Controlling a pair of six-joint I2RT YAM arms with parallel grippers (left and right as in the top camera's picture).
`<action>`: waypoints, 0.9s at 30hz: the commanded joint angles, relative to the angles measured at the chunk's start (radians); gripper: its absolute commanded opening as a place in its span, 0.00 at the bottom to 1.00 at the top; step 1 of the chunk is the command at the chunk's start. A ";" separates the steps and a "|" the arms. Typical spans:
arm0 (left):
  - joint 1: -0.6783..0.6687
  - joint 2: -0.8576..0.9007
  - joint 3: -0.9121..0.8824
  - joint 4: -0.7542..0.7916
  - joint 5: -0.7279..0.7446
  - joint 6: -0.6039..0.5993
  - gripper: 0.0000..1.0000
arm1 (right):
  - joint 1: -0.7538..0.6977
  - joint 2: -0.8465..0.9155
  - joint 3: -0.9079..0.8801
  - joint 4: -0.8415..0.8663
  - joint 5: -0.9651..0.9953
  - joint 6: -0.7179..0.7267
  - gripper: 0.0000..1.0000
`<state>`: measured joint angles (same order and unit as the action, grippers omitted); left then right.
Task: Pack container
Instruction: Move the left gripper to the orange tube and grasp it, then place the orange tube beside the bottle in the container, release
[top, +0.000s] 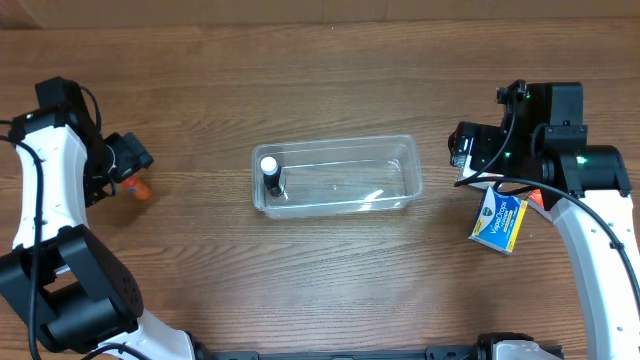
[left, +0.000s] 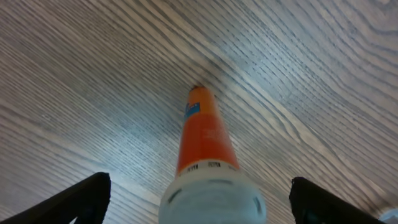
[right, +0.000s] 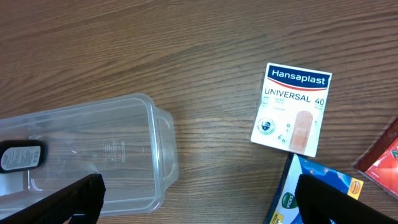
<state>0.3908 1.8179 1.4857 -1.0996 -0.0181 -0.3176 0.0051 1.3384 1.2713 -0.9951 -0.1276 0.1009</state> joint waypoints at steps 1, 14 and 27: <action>0.002 -0.006 -0.008 0.024 -0.008 0.019 0.77 | -0.004 -0.003 0.024 0.005 -0.008 0.001 1.00; 0.002 -0.006 -0.007 -0.003 -0.006 0.019 0.17 | -0.004 -0.003 0.024 0.005 -0.008 0.001 1.00; -0.151 -0.319 0.070 -0.161 0.094 0.018 0.04 | -0.004 -0.003 0.024 0.005 -0.008 0.001 1.00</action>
<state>0.3313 1.6684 1.4868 -1.2160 0.0326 -0.3038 0.0051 1.3384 1.2713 -0.9951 -0.1272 0.1005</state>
